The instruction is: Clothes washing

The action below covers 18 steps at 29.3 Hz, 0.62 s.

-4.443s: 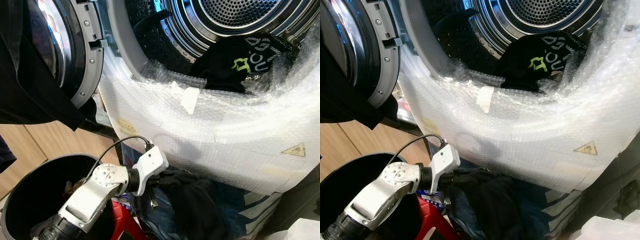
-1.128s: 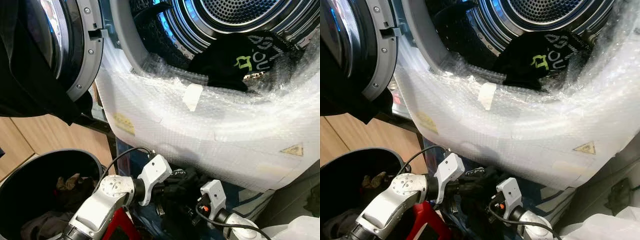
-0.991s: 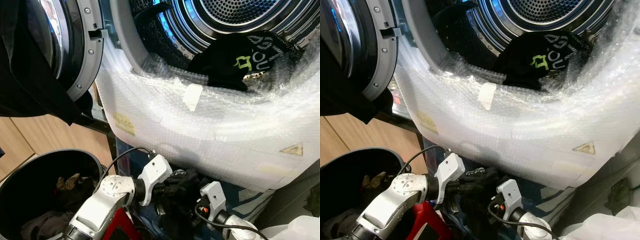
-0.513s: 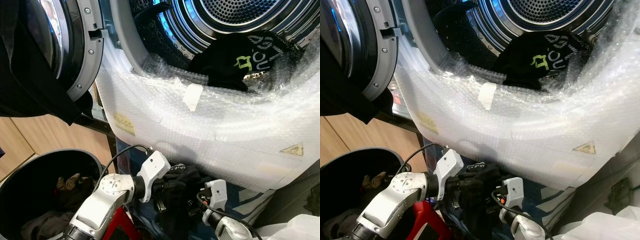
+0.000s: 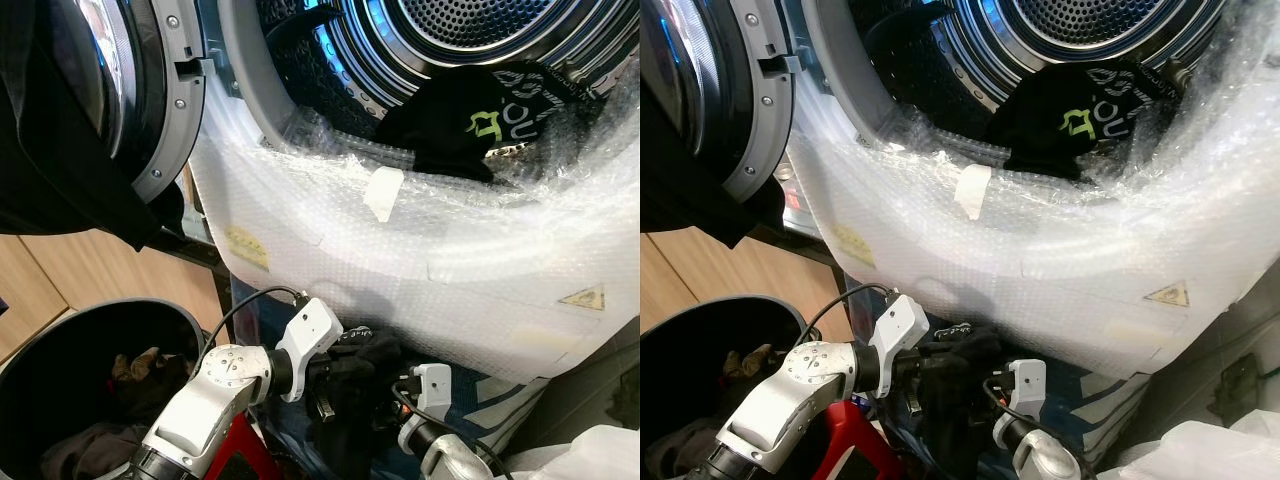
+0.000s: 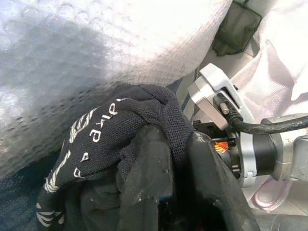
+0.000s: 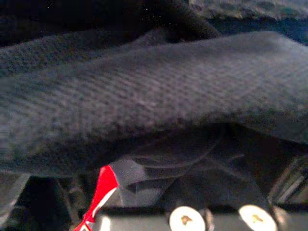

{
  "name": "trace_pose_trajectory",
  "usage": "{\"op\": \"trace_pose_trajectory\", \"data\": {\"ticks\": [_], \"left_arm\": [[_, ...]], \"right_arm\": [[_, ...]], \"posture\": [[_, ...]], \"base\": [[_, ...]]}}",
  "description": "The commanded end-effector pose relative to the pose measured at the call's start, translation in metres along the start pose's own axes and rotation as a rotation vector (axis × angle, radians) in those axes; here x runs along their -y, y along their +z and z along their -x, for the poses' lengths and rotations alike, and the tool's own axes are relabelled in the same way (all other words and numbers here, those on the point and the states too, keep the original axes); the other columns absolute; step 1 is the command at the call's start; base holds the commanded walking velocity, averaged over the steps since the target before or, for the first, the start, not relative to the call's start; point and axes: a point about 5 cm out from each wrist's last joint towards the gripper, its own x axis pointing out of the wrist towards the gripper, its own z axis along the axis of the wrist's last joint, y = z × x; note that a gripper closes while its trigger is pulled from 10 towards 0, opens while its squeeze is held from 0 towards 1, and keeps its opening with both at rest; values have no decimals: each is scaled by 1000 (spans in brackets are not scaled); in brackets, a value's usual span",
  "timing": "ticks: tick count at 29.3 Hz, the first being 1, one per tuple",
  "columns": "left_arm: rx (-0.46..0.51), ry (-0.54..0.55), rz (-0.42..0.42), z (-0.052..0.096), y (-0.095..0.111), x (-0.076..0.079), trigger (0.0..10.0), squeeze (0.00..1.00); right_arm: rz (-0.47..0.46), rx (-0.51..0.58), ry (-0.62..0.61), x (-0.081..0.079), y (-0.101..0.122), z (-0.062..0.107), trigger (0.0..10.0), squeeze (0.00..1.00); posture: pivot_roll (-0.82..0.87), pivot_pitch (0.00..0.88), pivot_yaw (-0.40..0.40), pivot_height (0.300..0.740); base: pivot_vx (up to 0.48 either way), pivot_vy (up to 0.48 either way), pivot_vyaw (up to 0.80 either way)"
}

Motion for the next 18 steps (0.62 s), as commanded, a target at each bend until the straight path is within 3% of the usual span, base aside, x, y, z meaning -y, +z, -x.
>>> {"op": "trace_pose_trajectory", "data": {"ticks": [1,18], "left_arm": [[62,-23,-11,0,15,0,0,0],[92,-11,3,-2,19,5,0,0]], "right_arm": [[3,12,-36,3,3,-1,0,0],[42,72,47,-12,13,-14,0,0]], "posture": [[-57,30,29,740],[-44,7,27,740]], "base": [[0,0,0],[0,0,0]]}}
